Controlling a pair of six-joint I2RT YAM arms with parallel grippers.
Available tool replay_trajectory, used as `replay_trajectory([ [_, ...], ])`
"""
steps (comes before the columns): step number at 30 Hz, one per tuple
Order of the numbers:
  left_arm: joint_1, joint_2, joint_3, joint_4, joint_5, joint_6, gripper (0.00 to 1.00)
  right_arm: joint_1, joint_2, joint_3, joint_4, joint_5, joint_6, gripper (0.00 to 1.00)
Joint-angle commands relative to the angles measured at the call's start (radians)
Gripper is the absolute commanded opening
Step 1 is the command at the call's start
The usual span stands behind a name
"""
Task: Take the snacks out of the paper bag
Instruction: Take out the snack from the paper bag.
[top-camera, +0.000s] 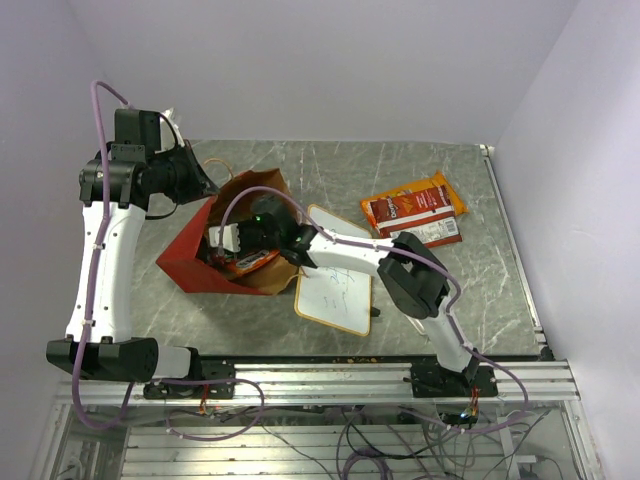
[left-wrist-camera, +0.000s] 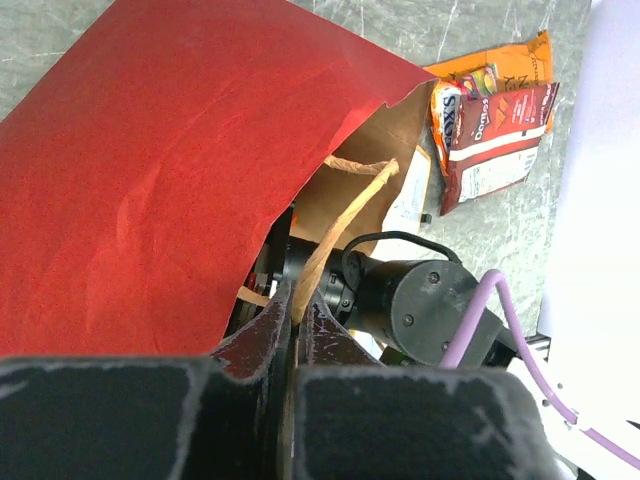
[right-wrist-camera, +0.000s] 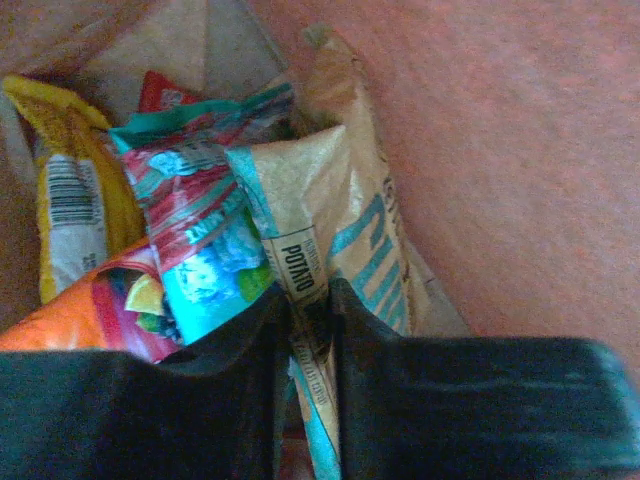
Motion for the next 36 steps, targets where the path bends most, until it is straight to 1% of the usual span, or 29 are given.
replay_trajectory([
  [1,-0.007,-0.017,0.022,-0.009,0.012,0.014,0.07,-0.002,-0.050,-0.033,0.079,0.019,0.051,0.14],
  [4,-0.007,-0.022,0.018,-0.013,0.005,0.013,0.07,-0.003,-0.105,-0.088,0.097,0.014,0.071,0.00],
  [5,-0.007,-0.022,0.021,-0.015,0.001,0.012,0.07,-0.003,-0.122,-0.102,0.101,0.017,0.083,0.00],
  [7,-0.008,-0.022,0.025,-0.024,-0.013,0.011,0.07,-0.003,-0.158,-0.134,0.110,0.025,0.105,0.00],
  [12,-0.010,-0.016,0.041,-0.068,-0.089,0.005,0.07,-0.003,-0.320,-0.223,0.117,0.046,0.160,0.00],
  [18,-0.010,-0.018,0.046,-0.074,-0.118,-0.026,0.07,-0.010,-0.498,-0.336,0.119,0.062,0.262,0.00],
  [21,-0.010,-0.015,0.055,-0.072,-0.136,-0.039,0.07,-0.013,-0.588,-0.387,0.105,0.081,0.290,0.00],
  [29,-0.008,0.010,0.090,-0.090,-0.162,-0.061,0.07,-0.020,-0.821,-0.446,0.011,0.154,0.303,0.00],
  [32,-0.008,0.022,0.091,-0.091,-0.149,-0.071,0.07,-0.022,-0.901,-0.453,-0.044,0.212,0.296,0.00],
  [36,-0.008,0.032,0.076,-0.089,-0.120,-0.073,0.07,-0.030,-0.995,-0.480,-0.084,0.330,0.269,0.00],
])
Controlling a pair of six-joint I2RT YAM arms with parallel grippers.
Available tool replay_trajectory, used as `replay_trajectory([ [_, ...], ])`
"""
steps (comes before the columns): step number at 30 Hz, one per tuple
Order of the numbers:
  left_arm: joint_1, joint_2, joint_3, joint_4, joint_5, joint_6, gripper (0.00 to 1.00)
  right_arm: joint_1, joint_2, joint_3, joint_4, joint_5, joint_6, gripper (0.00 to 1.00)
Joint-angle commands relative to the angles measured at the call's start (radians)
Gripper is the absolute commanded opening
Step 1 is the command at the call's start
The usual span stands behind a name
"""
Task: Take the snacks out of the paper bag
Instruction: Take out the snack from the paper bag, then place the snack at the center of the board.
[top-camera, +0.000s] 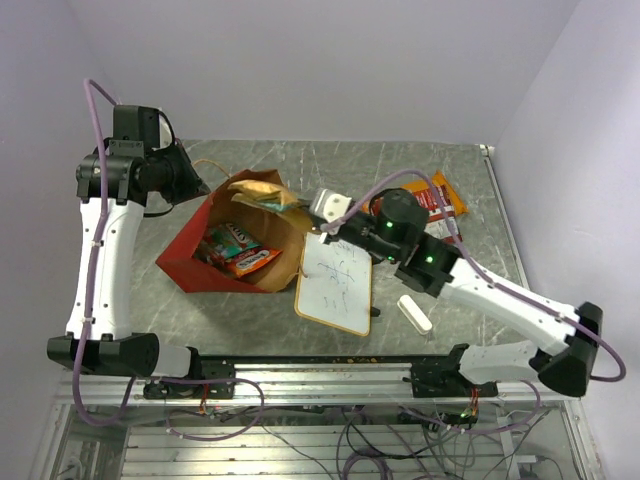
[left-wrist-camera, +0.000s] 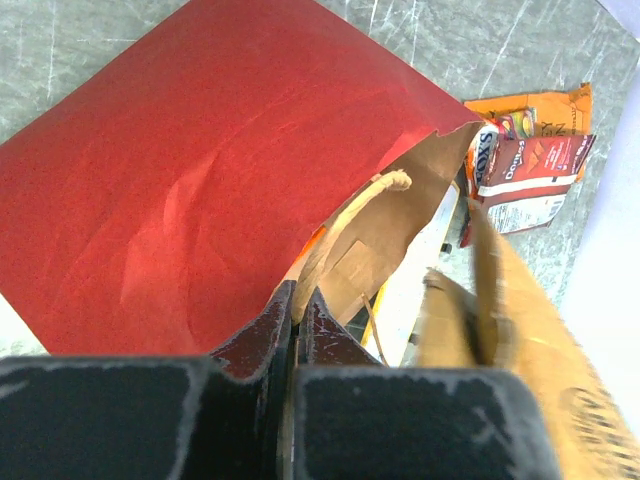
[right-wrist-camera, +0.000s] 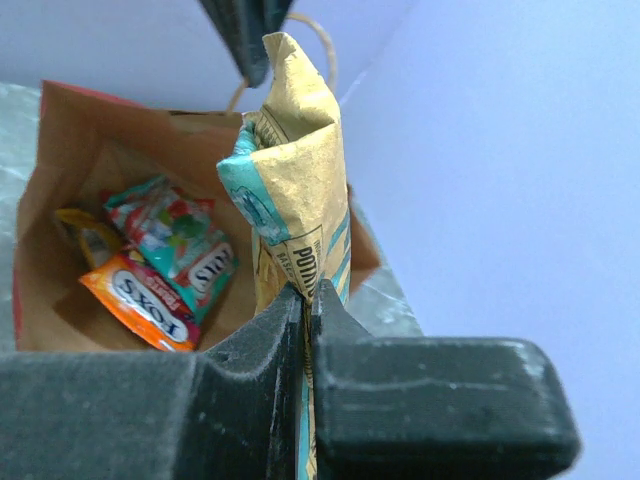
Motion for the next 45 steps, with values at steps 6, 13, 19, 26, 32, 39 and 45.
replay_trajectory([
  [6,-0.007,0.013,0.012,-0.014,0.022,-0.001,0.07,-0.104,-0.170,-0.046,-0.056,0.316,-0.041,0.00],
  [13,-0.007,0.014,0.022,-0.012,0.022,0.003,0.07,-0.345,-0.126,-0.008,-0.192,0.459,0.021,0.00],
  [19,-0.007,0.012,0.011,-0.010,0.025,0.004,0.07,-0.540,-0.021,0.032,-0.310,0.489,0.044,0.00],
  [26,-0.007,0.015,0.008,-0.008,0.029,0.009,0.07,-0.667,0.088,0.045,-0.302,0.505,-0.031,0.00],
  [32,-0.007,0.020,0.014,-0.008,0.030,0.012,0.07,-0.695,0.228,0.082,-0.272,0.560,-0.118,0.00],
  [39,-0.007,0.016,0.019,-0.013,0.014,0.018,0.07,-0.655,0.391,0.167,-0.339,0.506,-0.009,0.00],
  [45,-0.007,0.025,0.025,-0.010,0.019,0.018,0.07,-0.580,0.526,0.196,-0.324,0.441,0.105,0.00],
])
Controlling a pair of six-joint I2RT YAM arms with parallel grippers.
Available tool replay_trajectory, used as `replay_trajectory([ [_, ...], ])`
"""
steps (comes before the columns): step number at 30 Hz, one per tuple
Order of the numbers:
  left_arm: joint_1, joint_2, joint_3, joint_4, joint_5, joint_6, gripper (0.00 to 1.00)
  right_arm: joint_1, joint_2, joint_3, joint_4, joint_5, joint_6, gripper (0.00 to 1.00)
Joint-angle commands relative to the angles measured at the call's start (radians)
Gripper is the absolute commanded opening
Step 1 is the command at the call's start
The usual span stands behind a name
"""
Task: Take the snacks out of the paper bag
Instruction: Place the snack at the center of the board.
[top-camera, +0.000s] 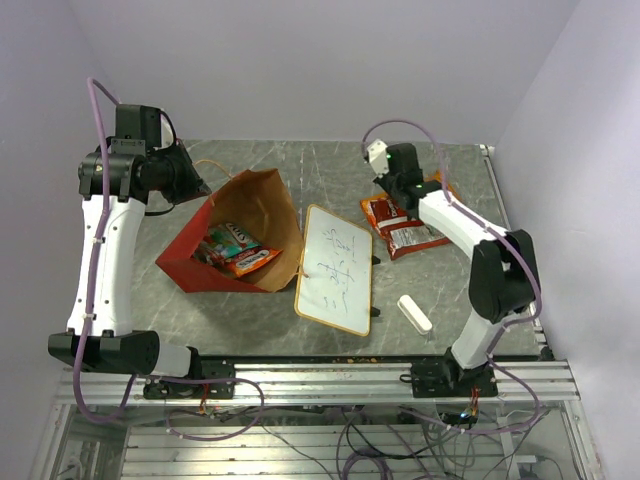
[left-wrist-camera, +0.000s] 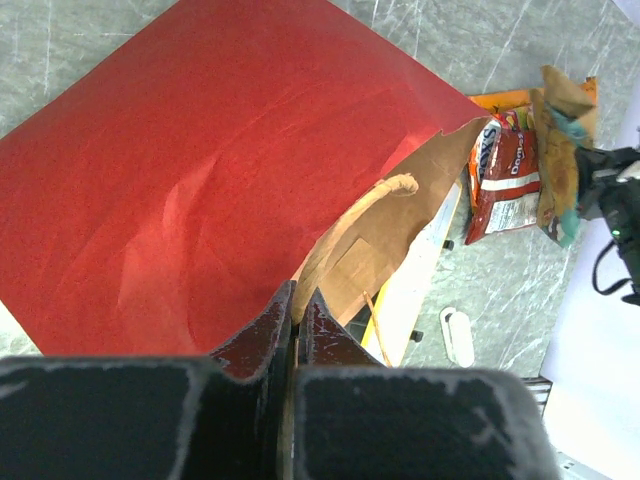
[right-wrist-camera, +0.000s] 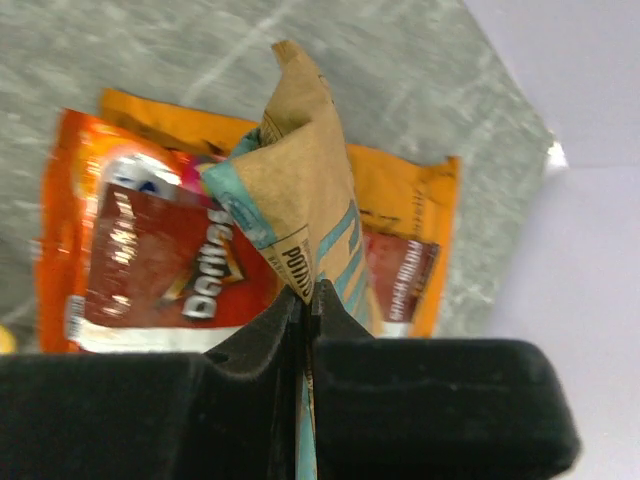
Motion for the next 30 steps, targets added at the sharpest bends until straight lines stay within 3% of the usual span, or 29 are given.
replay_trajectory([
  [1,-0.007,0.008,0.026,-0.006,0.011,0.016,0.07,0.060,0.096,0.053,0.029,-0.039,0.101,0.00],
  [11,-0.007,0.007,0.025,-0.008,-0.001,0.026,0.07,0.078,0.200,0.049,0.048,-0.174,0.377,0.01],
  [16,-0.007,0.010,0.026,-0.006,0.005,0.025,0.07,0.078,0.171,0.072,0.018,-0.232,0.418,0.14],
  [23,-0.006,-0.019,-0.023,0.023,0.036,0.005,0.07,0.072,0.013,0.004,0.035,-0.308,0.428,0.44],
  [30,-0.004,-0.079,-0.116,0.083,0.069,-0.038,0.07,0.070,-0.198,-0.159,0.091,-0.479,0.332,0.59],
])
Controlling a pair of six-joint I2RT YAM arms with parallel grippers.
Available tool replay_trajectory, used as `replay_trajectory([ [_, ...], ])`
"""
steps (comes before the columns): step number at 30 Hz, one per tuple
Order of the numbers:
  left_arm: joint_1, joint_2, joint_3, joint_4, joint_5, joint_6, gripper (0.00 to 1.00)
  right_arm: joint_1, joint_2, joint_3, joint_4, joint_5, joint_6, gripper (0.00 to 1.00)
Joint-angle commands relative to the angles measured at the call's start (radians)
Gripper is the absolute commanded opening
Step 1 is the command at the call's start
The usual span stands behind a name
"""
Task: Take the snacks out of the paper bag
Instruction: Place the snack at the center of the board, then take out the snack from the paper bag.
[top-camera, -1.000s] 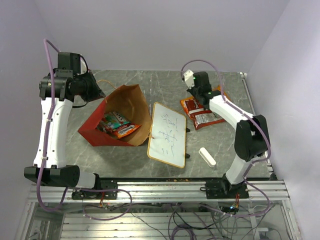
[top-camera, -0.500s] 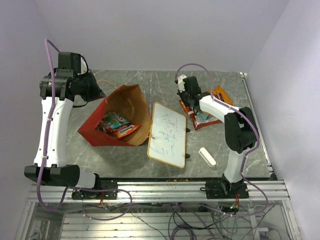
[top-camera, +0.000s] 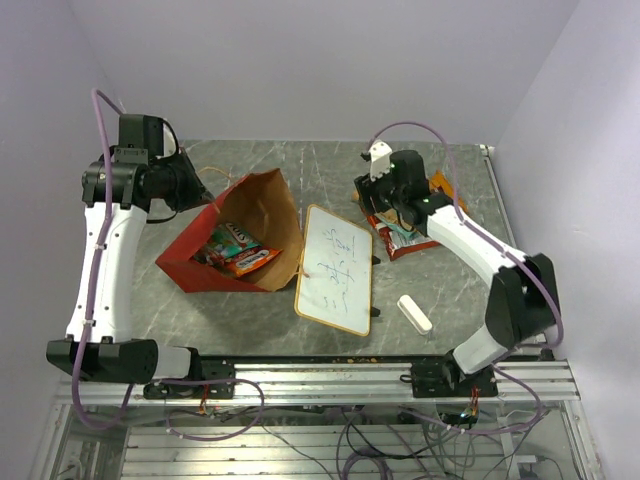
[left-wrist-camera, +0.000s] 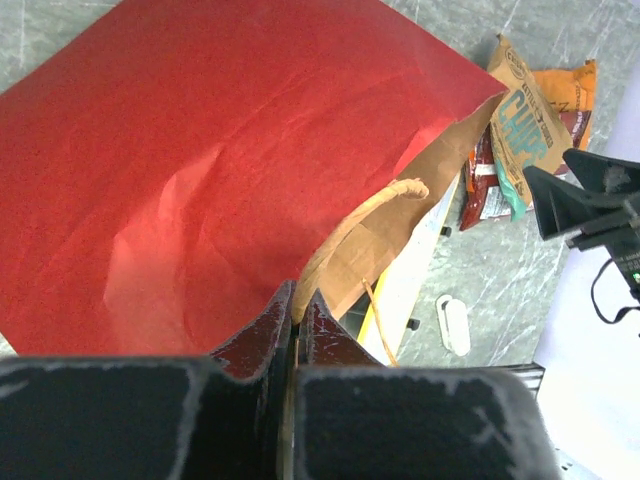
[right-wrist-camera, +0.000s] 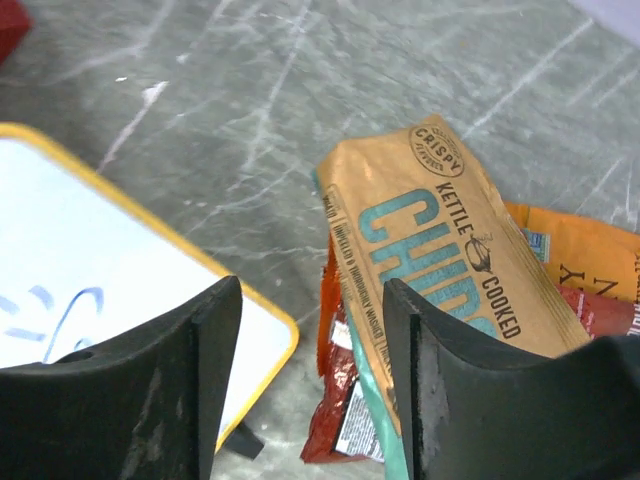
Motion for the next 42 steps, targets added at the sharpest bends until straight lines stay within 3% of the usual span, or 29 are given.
replay_trajectory([
  [1,-0.004,-0.049,-0.045,0.064,0.048,-0.038,0.07,-0.003,-0.119,-0.091,0.060,-0.171,-0.080,0.60],
  [7,-0.004,-0.070,-0.063,0.101,0.074,-0.055,0.07,0.025,-0.167,-0.089,0.094,-0.422,-0.199,0.63],
  [18,-0.003,-0.111,-0.080,0.156,0.103,-0.077,0.07,0.376,-0.058,0.058,0.167,-0.547,-0.566,0.67],
  [30,-0.004,-0.128,-0.043,0.112,0.105,-0.032,0.07,0.560,0.216,0.189,0.157,-0.359,-0.765,0.64],
  [35,-0.002,-0.114,-0.022,0.066,0.127,0.007,0.07,0.595,0.348,0.249,0.221,-0.206,-0.741,0.64],
  [42,-0.003,-0.087,0.011,0.031,0.159,0.059,0.07,0.617,0.458,0.294,0.306,-0.207,-0.725,0.64],
])
